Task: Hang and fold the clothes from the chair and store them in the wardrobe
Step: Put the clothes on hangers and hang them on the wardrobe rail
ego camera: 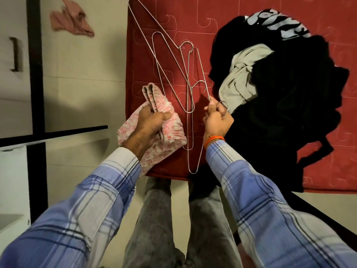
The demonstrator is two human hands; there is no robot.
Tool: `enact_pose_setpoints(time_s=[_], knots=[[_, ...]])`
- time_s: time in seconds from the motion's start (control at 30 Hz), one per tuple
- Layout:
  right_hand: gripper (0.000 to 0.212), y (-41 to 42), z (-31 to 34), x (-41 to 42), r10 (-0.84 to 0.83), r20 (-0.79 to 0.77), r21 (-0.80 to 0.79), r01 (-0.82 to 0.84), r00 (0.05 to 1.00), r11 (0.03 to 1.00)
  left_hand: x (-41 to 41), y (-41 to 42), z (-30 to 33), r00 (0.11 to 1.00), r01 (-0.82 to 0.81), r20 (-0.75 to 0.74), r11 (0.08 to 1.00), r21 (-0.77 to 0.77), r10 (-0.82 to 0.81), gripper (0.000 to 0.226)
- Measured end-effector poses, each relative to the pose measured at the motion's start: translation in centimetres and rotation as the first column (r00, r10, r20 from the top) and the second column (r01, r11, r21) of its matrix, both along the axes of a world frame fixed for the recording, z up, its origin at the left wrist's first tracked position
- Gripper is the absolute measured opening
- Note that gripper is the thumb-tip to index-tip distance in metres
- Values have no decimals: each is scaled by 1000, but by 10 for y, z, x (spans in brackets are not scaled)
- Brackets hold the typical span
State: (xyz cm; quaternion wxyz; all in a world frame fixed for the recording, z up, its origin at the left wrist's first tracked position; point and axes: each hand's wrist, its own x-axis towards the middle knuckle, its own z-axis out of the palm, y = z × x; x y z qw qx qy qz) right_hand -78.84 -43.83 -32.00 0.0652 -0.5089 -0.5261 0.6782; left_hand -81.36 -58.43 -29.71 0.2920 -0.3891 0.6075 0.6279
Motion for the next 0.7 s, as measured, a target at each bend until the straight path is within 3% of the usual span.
enact_pose_setpoints(time_s=[0.1, 0.27, 0.37, 0.5, 0.7], knots=[[11, -4, -1, 4, 3, -40, 82, 0, 999, 997, 1, 1, 0, 1000, -5, -2, 1000, 1, 5, 27], [17, -2, 7, 6, -14, -68, 197, 28, 998, 980, 2, 2, 2, 1000, 11, 9, 1000, -19, -11, 35], [18, 1, 7, 13, 70, -71, 264, -49, 995, 963, 2, 6, 5, 1000, 23, 0, 1000, -12, -23, 29], [22, 3, 8, 20, 170, -30, 320, -152, 985, 935, 0, 15, 7, 999, 37, 12, 999, -23, -36, 36], [22, 14, 19, 25, 86, 14, 359, -85, 996, 929, 5, 45, 12, 996, 88, -22, 995, -43, -89, 42]])
